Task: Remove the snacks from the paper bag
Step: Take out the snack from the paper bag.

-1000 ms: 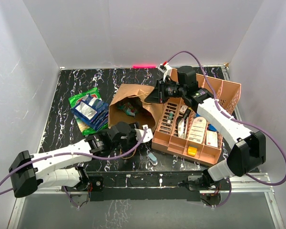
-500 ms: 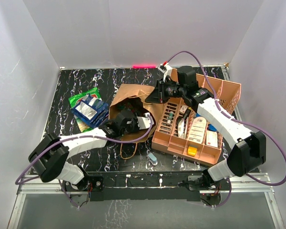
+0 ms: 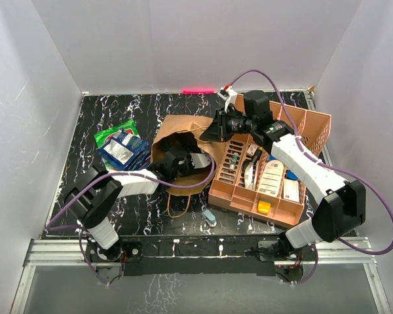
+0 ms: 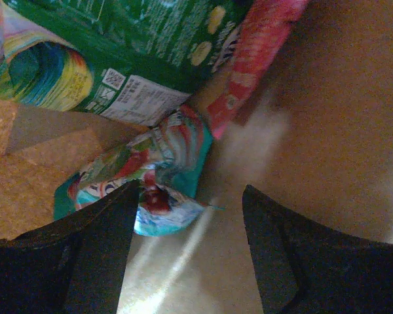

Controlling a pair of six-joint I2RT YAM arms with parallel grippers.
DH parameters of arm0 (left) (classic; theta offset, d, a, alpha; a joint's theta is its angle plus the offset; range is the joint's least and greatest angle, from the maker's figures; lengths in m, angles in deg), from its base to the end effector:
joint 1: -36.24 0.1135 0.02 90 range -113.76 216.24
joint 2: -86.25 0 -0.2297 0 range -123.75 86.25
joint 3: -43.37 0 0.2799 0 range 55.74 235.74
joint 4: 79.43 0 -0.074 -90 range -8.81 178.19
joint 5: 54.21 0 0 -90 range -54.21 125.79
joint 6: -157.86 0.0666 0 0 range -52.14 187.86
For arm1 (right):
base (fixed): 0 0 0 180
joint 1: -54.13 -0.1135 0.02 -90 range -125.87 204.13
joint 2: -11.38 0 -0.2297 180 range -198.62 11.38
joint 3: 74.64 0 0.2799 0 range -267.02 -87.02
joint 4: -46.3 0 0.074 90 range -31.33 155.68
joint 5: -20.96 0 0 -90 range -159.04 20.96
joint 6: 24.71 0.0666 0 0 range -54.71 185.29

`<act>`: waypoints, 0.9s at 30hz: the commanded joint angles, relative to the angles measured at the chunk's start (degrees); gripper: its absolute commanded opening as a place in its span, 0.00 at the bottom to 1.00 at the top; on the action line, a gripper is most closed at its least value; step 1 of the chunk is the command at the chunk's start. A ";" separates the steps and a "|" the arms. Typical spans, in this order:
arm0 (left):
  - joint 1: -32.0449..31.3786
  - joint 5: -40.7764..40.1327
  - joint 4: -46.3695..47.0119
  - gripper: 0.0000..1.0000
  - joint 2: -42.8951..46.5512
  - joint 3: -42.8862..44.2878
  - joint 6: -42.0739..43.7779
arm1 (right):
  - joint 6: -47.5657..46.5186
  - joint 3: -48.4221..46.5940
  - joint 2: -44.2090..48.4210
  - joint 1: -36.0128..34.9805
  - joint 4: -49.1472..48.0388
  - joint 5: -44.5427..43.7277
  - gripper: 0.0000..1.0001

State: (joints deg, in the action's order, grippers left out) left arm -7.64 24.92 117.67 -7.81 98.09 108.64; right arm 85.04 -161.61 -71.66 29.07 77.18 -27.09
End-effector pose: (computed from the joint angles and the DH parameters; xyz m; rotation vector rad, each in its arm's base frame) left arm 0.2839 -0.2556 0.1124 1.2214 1.5260 0.1501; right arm 0.3268 0.2019 0.3047 -0.5840 2.0518 1.2215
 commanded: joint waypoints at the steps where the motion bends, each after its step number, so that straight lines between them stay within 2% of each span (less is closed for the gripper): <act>1: 3.21 -2.28 5.94 0.64 -3.08 3.44 1.84 | -1.10 -3.09 1.25 0.20 -0.36 -0.47 0.07; 4: 4.33 -3.03 6.68 0.62 -6.19 5.38 2.67 | -1.60 -3.48 1.07 0.19 0.38 -0.59 0.07; 6: 4.58 -2.59 5.59 0.56 -7.58 7.52 3.13 | -1.72 -3.59 1.11 0.23 0.49 -0.92 0.07; 8: 4.59 -1.96 4.69 0.45 -7.91 8.69 3.27 | -1.62 -3.45 1.14 0.26 0.09 -1.00 0.07; 12: 4.59 -1.49 2.37 0.16 -5.85 9.22 1.74 | -1.74 -3.95 0.96 0.19 0.61 -1.14 0.07; 16: 4.59 0.58 -1.10 0.01 -0.48 7.49 -1.18 | -1.79 -3.75 1.42 0.21 0.65 -1.83 0.07; 27: 4.25 9.36 -14.05 0.00 18.30 2.04 -10.42 | 1.51 -2.56 2.03 0.29 -2.33 -5.50 0.07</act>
State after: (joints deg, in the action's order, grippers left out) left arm -3.25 29.29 107.29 1.98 100.93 103.96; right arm 85.39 -162.59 -71.33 29.10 77.18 -30.30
